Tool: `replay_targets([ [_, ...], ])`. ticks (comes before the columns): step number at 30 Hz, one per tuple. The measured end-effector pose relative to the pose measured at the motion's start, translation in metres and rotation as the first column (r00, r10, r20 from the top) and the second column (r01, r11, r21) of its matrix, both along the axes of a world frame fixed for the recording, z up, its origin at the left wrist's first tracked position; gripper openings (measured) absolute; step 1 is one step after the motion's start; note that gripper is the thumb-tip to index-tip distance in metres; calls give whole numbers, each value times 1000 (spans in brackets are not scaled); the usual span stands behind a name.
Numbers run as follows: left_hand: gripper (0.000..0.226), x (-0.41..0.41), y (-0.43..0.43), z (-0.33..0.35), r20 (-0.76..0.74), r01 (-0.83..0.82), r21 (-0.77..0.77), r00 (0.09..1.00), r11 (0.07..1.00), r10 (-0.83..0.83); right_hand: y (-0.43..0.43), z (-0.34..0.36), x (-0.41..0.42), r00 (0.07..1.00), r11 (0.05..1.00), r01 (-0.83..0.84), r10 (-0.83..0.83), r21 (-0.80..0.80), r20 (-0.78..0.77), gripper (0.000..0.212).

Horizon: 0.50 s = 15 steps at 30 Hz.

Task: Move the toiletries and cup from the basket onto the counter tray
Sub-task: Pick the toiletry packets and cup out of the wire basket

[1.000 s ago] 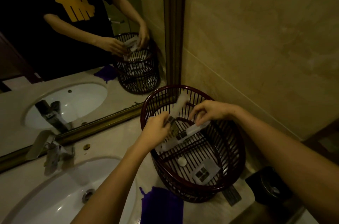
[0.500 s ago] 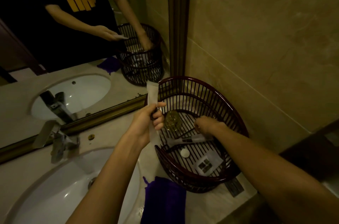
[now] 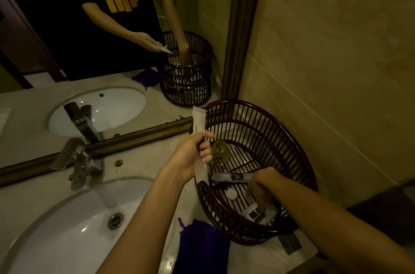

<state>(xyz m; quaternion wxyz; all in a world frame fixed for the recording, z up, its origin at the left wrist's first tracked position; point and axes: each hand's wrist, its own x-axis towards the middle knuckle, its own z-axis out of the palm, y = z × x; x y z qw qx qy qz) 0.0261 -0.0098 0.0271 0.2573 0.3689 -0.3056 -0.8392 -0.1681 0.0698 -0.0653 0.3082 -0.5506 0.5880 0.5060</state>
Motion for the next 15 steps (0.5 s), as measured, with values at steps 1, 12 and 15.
replay_targets([
  [1,19,0,0,0,1,2,2,1000,1000,-2,-2,1,3,1000,1000,9,-9,-7,-8,66],
  [12,21,3,5,3,-40,14,23,999,1000,-13,-10,21,-13,820,793,522,-366,-314,439,20],
  [15,29,4,4,4,-72,17,58,997,998,-13,-12,66,-25,700,509,684,-257,-523,666,5],
])
